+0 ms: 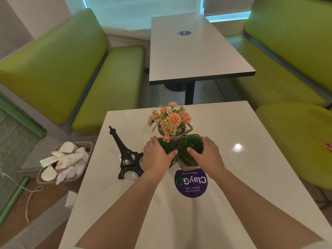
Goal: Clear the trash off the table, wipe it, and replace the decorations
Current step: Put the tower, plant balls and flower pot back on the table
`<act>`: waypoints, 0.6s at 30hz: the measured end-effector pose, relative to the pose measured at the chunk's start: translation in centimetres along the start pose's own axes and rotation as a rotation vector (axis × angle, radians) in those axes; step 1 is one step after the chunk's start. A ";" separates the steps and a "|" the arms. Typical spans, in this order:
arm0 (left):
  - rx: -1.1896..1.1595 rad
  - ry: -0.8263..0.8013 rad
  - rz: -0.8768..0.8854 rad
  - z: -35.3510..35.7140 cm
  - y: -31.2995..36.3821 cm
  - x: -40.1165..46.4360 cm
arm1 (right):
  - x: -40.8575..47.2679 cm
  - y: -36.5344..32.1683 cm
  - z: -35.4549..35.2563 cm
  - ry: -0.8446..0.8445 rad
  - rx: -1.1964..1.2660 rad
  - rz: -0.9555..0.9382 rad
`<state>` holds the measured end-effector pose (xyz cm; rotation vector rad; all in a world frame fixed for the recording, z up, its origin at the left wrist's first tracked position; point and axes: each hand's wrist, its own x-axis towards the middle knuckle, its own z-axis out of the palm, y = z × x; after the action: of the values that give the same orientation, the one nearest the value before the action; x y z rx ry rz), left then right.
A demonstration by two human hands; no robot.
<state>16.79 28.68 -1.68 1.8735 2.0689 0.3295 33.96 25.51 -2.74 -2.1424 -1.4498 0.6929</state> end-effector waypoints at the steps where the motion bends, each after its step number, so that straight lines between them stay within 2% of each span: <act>1: -0.001 0.002 0.003 -0.2 0.1 -0.4 | -0.4 0.0 -0.2 0.002 -0.004 -0.006; 6: -0.012 0.030 0.013 -1.0 -0.1 -2.0 | -2.0 0.1 -1.0 0.027 -0.026 -0.046; 12: -0.013 -0.058 0.010 -1.1 -1.5 -2.2 | -2.2 0.1 -0.5 -0.033 -0.003 -0.055; 18: -0.022 -0.032 0.001 -0.7 -1.4 -2.3 | -1.9 0.6 0.2 0.025 0.026 -0.067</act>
<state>15.44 26.28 -1.41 1.8552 2.0354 0.3195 33.65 23.53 -2.95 -2.0652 -1.4848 0.6552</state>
